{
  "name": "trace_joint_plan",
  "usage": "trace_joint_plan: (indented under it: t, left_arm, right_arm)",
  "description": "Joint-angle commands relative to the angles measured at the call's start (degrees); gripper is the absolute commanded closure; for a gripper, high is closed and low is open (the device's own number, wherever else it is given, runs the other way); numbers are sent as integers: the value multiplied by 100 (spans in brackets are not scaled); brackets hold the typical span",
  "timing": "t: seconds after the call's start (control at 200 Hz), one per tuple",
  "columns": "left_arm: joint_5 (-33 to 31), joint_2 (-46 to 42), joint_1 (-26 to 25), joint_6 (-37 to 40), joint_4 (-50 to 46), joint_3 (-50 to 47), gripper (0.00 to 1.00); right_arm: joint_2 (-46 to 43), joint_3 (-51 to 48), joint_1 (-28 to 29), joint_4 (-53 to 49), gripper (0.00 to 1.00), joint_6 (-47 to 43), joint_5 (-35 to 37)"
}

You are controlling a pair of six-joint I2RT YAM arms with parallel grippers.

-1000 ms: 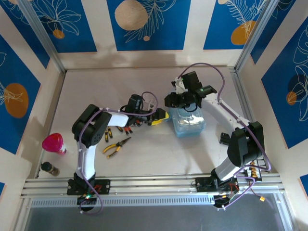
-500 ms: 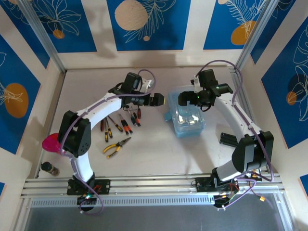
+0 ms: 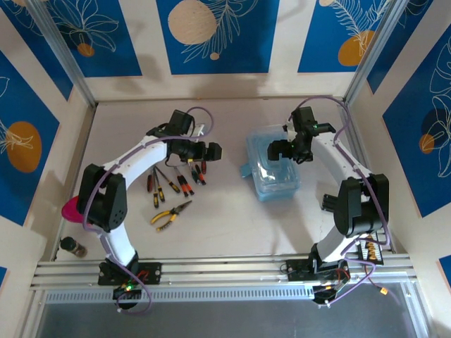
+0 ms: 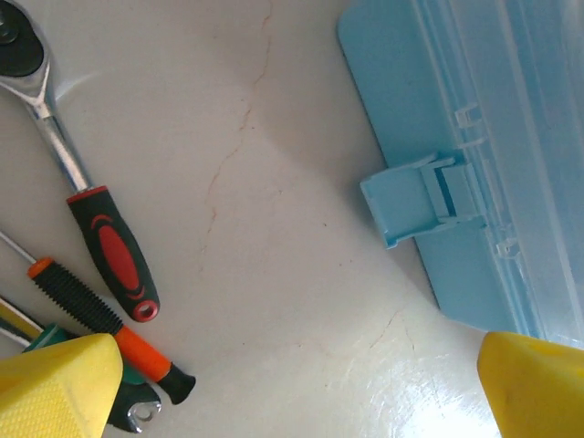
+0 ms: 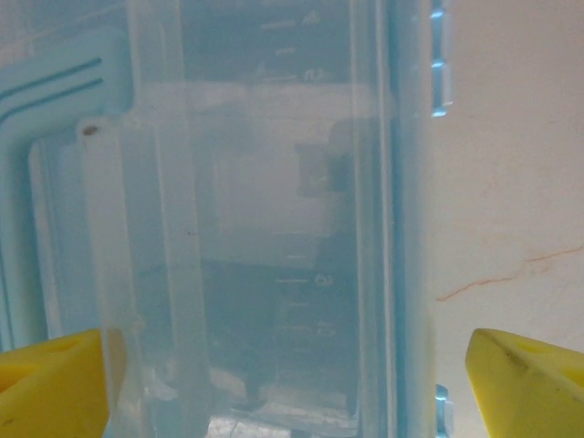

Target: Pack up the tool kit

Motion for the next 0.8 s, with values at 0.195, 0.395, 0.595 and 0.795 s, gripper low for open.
trace_joint_plan:
  t: [0.195, 0.395, 0.595, 0.795]
  left_arm:
    - [109, -176, 56, 127, -74, 53, 0]
    - [339, -95, 56, 78, -42, 196, 0]
    - [1097, 0, -39, -277, 564, 224, 0]
    - [1902, 185, -291, -946, 1681, 313, 0]
  right_arm:
    - [65, -247, -43, 306, 26, 150, -609]
    - [-146, -562, -122, 619, 41, 435, -1168]
    - [-376, -879, -253, 1086, 45, 652, -2028]
    - [-573, -1207, -447, 1895, 46, 1051, -3193]
